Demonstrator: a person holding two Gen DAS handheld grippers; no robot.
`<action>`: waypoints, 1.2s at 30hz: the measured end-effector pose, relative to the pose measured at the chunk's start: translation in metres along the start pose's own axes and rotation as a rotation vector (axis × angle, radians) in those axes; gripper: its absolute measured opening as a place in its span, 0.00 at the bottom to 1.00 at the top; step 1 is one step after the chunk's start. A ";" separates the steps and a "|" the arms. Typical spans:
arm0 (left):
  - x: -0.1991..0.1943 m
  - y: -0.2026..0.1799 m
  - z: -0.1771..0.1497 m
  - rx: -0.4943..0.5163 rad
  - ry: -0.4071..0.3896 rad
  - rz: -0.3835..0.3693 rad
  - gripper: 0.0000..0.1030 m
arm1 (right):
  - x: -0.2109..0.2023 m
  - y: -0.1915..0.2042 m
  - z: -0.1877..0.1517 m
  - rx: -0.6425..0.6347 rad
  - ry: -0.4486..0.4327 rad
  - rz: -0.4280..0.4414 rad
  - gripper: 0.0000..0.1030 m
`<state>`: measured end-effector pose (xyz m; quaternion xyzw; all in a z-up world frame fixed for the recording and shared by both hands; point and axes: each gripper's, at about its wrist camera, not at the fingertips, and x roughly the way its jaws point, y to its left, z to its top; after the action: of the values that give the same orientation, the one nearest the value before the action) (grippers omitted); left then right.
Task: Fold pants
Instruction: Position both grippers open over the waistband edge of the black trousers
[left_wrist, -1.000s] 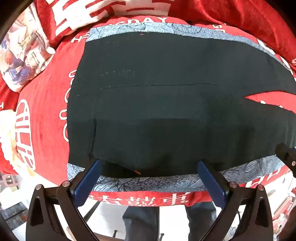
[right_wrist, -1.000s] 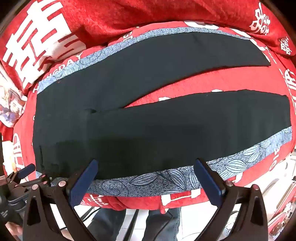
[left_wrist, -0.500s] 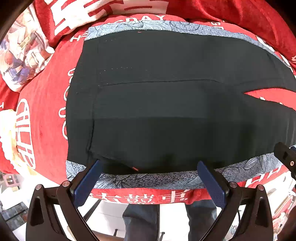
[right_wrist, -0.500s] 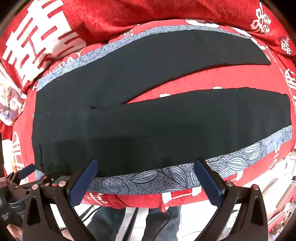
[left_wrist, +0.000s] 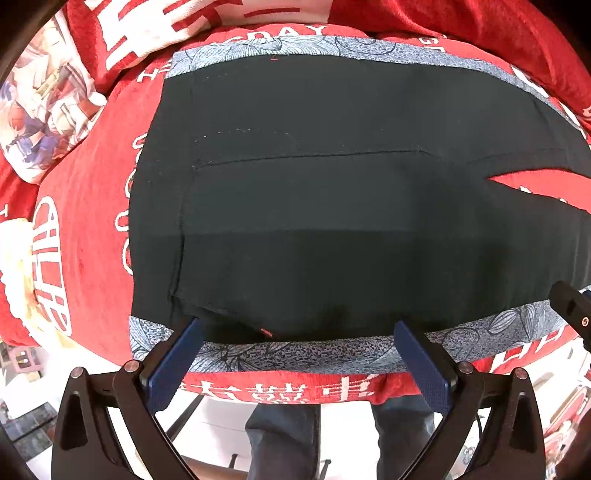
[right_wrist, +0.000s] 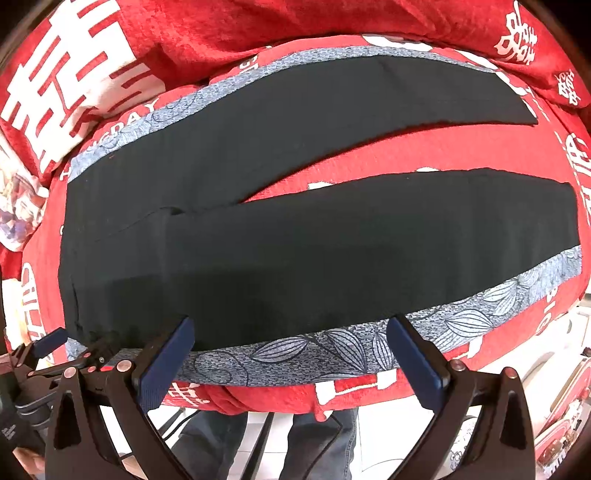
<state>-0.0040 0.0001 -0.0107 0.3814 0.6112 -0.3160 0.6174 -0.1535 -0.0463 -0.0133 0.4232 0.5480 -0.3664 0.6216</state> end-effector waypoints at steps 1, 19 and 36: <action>0.000 0.001 0.000 0.000 0.001 0.000 1.00 | 0.000 -0.001 0.001 0.000 0.001 0.000 1.00; 0.005 -0.002 0.002 0.002 0.011 0.014 1.00 | 0.000 -0.003 0.000 0.004 0.005 -0.004 1.00; 0.008 -0.016 0.000 0.032 0.002 0.035 1.00 | 0.002 -0.023 -0.003 0.029 0.003 0.003 1.00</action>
<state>-0.0171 -0.0078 -0.0204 0.4022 0.6000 -0.3147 0.6158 -0.1758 -0.0522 -0.0186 0.4335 0.5430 -0.3725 0.6152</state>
